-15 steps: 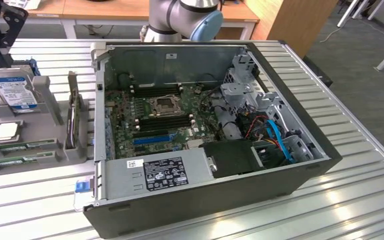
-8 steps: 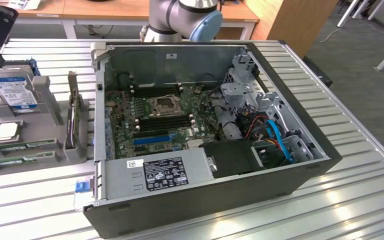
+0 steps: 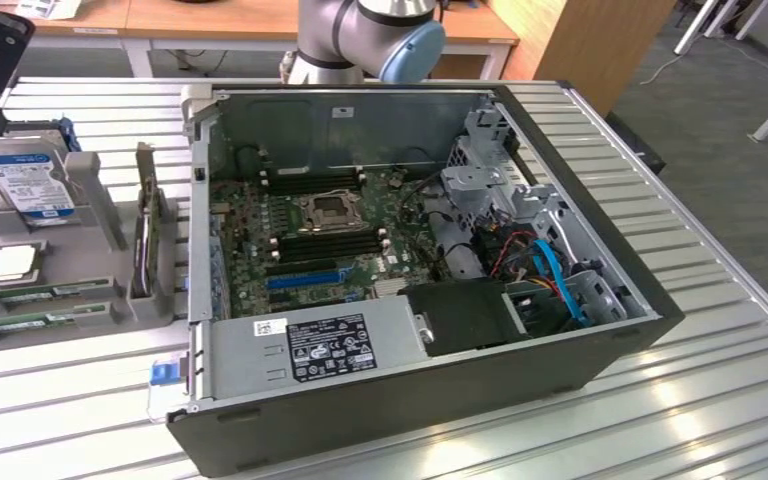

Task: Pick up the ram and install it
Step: 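Reach for the ram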

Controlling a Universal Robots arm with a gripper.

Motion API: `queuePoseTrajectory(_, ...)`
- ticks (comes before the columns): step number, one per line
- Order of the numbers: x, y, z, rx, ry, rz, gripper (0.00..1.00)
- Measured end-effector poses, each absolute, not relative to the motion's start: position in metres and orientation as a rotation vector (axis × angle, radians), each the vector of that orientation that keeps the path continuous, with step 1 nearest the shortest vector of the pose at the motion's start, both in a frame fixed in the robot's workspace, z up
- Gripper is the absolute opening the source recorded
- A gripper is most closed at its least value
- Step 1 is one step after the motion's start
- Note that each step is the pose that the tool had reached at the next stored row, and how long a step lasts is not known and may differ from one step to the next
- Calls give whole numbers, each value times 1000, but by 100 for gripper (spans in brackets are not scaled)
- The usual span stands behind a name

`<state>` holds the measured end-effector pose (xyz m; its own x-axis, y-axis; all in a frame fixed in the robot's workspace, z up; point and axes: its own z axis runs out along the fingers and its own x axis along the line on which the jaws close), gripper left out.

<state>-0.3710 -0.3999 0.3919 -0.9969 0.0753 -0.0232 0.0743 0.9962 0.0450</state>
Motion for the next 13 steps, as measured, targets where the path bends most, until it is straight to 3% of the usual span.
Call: queuePoseTrajectory(13, -371, -422, 392, 117, 3114, 69, 10)
